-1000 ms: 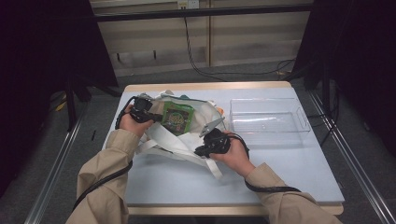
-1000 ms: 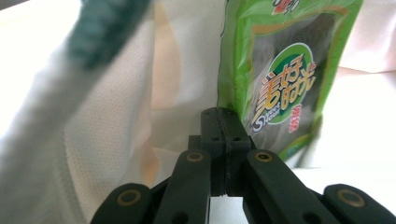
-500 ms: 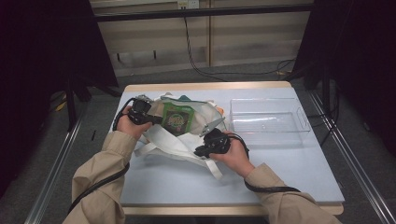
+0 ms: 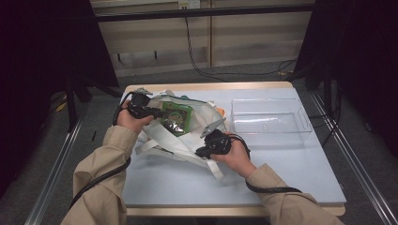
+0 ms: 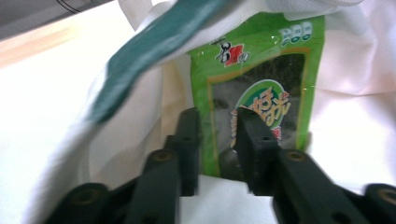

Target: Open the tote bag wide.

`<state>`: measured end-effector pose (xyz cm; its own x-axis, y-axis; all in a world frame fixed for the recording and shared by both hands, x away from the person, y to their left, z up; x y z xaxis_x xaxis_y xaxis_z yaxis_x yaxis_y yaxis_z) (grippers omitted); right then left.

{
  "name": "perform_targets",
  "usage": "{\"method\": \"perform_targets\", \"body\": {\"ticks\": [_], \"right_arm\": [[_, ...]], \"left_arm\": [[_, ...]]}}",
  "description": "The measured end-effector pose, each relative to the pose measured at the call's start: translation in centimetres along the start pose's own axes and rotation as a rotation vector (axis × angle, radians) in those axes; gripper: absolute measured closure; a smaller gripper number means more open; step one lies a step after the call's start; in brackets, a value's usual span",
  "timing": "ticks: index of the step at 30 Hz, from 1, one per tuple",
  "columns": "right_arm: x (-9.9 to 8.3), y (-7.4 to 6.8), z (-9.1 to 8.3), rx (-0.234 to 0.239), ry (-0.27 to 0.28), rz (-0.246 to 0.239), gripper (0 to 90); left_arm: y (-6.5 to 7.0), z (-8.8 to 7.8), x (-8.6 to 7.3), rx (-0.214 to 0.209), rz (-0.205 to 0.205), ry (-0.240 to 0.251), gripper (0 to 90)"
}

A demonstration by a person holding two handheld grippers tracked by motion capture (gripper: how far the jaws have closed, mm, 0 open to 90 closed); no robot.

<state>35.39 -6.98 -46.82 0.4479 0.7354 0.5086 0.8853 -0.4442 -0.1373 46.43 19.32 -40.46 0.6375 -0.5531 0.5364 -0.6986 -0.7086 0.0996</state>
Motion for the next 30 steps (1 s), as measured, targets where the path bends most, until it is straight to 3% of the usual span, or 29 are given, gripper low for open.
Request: {"method": "perform_targets", "body": {"ticks": [3,5,8,11,13,19,25,26,30], "right_arm": [[0.0,0.0,0.0,0.0,0.0,-0.001,82.8],[0.0,0.0,0.0,0.0,0.0,-0.004,82.9],[0.0,0.0,0.0,-0.004,-0.003,-0.006,83.0],[0.0,0.0,0.0,0.0,-0.002,-0.003,83.0],[0.0,0.0,0.0,0.005,0.001,-0.004,83.0],[-0.1,0.1,0.0,0.01,0.003,-0.008,82.6],[-0.1,0.1,0.0,0.005,0.011,-0.012,81.4],[-0.1,0.1,0.0,0.005,0.01,-0.01,81.2],[-0.2,0.1,-0.3,0.002,0.018,0.004,78.3]], "left_arm": [[0.3,0.5,0.3,0.051,-0.006,-0.002,58.4],[0.4,0.7,0.4,0.088,0.019,-0.02,54.5],[0.6,1.5,0.7,0.05,-0.023,0.003,44.0],[0.6,2.1,0.8,-0.007,-0.024,0.012,43.0],[0.8,2.4,0.9,-0.012,-0.016,0.005,41.1],[1.0,2.0,1.2,-0.045,-0.012,0.011,51.9],[1.4,0.8,1.4,-0.024,-0.003,-0.027,72.8],[1.5,0.6,1.4,-0.008,0.024,-0.043,75.8],[1.9,-0.1,1.3,-0.019,0.028,-0.047,85.9]]}}
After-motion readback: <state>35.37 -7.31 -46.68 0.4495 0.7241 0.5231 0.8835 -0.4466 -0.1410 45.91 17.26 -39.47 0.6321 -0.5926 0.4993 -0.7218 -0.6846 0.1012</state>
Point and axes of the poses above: each handheld gripper's, and its own axes: z roughly forward along the jaws, x roughly out of its top, y roughly to its right, the point moved 1 cm from there along z, roughly forward along the jaws, and after that the axes turned 12 degrees about -y, right-handed, at the moved point
